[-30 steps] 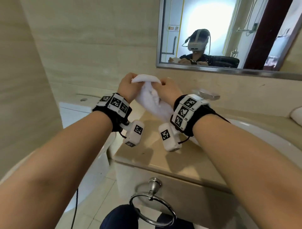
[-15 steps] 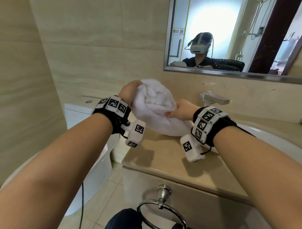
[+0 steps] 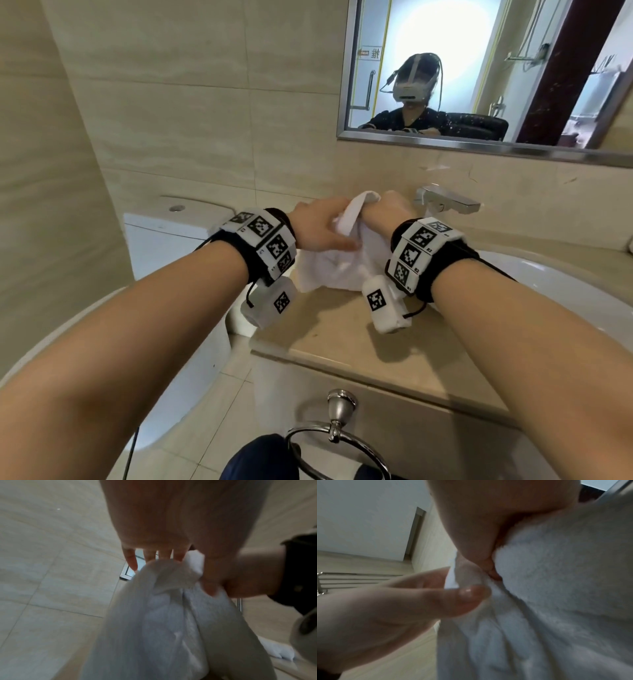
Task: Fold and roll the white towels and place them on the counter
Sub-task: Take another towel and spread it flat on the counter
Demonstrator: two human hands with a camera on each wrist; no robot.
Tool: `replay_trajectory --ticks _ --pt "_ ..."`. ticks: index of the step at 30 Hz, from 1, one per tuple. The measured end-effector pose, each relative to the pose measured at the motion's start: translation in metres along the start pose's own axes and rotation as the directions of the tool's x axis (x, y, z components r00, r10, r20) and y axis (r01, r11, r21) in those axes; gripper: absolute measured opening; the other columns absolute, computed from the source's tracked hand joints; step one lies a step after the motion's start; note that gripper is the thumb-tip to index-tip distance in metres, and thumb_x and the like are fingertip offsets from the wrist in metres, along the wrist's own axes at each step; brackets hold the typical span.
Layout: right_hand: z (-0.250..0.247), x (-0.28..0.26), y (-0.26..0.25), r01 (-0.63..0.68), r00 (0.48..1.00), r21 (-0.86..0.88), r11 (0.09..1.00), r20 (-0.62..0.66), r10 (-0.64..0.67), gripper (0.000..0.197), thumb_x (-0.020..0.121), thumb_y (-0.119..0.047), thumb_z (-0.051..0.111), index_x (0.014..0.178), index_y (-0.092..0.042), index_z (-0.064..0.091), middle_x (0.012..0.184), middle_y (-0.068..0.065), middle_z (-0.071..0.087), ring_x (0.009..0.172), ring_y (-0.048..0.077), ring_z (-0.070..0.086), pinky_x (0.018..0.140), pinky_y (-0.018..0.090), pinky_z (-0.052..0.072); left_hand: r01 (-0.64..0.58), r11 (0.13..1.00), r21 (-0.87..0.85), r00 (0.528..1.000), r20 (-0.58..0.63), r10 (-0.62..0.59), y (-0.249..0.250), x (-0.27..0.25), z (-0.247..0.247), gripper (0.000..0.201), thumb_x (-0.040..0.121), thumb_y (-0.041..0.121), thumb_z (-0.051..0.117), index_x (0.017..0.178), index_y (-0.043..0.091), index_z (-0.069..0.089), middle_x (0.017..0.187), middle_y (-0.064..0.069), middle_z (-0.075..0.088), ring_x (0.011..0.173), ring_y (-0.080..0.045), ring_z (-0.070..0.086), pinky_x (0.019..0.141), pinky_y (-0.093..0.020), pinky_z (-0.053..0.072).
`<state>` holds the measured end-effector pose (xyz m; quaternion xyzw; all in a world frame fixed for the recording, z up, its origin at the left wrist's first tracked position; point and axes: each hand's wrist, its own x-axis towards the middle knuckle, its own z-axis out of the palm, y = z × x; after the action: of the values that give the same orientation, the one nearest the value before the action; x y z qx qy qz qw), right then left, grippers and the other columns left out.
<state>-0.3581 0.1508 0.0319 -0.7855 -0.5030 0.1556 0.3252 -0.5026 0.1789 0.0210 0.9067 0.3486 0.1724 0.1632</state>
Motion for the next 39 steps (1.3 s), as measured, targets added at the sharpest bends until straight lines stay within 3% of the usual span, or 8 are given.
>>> replay_trajectory --ticks 4,12,17,20,25,31,36,39 --pt "-0.005 0.0 0.001 0.042 0.997 0.12 0.992 0.066 -0.05 0.035 0.081 -0.025 0.067 0.108 -0.007 0.053 0.098 0.01 0.054 0.087 0.025 0.054 0.064 0.029 0.042 0.049 0.994 -0.094 0.969 -0.235 -0.07 -0.004 0.009 -0.011 0.025 0.096 0.015 0.046 0.112 0.0 0.059 0.115 -0.017 0.062 0.107 -0.029 0.056 0.075 -0.022 0.034" --pt "-0.005 -0.002 -0.016 0.321 0.947 0.141 0.936 -0.069 -0.314 0.029 0.083 -0.023 0.059 0.06 -0.016 0.043 0.058 -0.001 0.039 0.053 0.014 0.037 0.047 0.02 0.032 0.027 0.959 -0.283 0.932 -0.339 -0.126 -0.01 0.014 -0.03 0.015 0.098 0.017 0.046 0.089 0.01 0.055 0.075 0.0 0.049 0.068 -0.011 0.043 0.055 -0.012 0.031" --pt "-0.011 0.004 -0.006 0.29 0.954 -0.232 0.929 -0.004 -0.299 0.027 0.086 -0.017 0.05 0.06 -0.01 0.047 0.061 0.003 0.046 0.063 0.023 0.047 0.049 0.023 0.034 -0.097 0.848 -0.522 0.841 -0.499 -0.211 -0.011 0.0 -0.052 0.019 0.098 0.029 0.046 0.088 0.016 0.056 0.082 -0.002 0.059 0.079 -0.017 0.056 0.073 -0.028 0.045" --pt "-0.015 0.01 0.004 0.202 0.977 -0.249 0.947 -0.021 -0.214 0.026 0.092 -0.023 0.045 0.088 -0.004 0.062 0.084 0.011 0.057 0.084 0.03 0.058 0.068 0.029 0.046 -0.126 0.79 -0.6 0.799 -0.534 -0.277 -0.018 -0.01 -0.066 0.021 0.096 0.029 0.05 0.079 0.02 0.058 0.08 -0.002 0.06 0.079 -0.018 0.058 0.074 -0.033 0.047" --pt "-0.024 0.028 0.015 0.074 0.988 -0.014 0.997 -0.133 -0.075 0.028 0.093 -0.025 0.04 0.092 -0.006 0.06 0.095 0.018 0.057 0.092 0.03 0.056 0.081 0.035 0.045 0.037 0.769 -0.638 0.888 -0.333 -0.318 -0.028 -0.028 -0.067 0.036 0.078 0.033 0.076 0.097 0.004 0.066 0.093 -0.008 0.072 0.084 -0.02 0.07 0.076 -0.031 0.058" --pt "-0.039 0.041 0.031 0.016 0.944 -0.048 0.999 -0.33 -0.032 0.03 0.095 -0.013 0.04 0.112 0.002 0.06 0.116 0.021 0.06 0.109 0.036 0.056 0.088 0.038 0.045 0.323 0.945 -0.054 0.934 -0.141 -0.327 -0.044 -0.027 -0.061 0.019 0.083 0.0 0.056 0.069 0.012 0.051 0.081 -0.004 0.055 0.078 -0.019 0.05 0.059 -0.024 0.038" --pt "-0.036 0.04 0.029 -0.002 0.932 0.073 0.997 -0.362 0.029 0.027 0.091 -0.002 0.043 0.111 0.003 0.06 0.111 0.022 0.062 0.103 0.04 0.06 0.089 0.046 0.051 0.426 0.785 0.449 0.9 -0.125 -0.417 -0.052 -0.009 -0.047 0.022 0.093 0.009 0.043 0.104 -0.002 0.058 0.116 -0.019 0.056 0.105 -0.034 0.054 0.083 -0.036 0.045" --pt "-0.038 0.044 0.025 0.059 0.958 0.336 0.94 -0.285 0.042 0.019 0.092 -0.007 0.048 0.109 -0.001 0.055 0.097 0.013 0.06 0.092 0.038 0.065 0.077 0.048 0.057 0.528 0.747 0.404 0.849 -0.233 -0.474 -0.058 -0.003 -0.046 0.027 0.096 0.007 0.037 0.119 -0.001 0.048 0.123 -0.021 0.052 0.115 -0.037 0.048 0.09 -0.04 0.042"
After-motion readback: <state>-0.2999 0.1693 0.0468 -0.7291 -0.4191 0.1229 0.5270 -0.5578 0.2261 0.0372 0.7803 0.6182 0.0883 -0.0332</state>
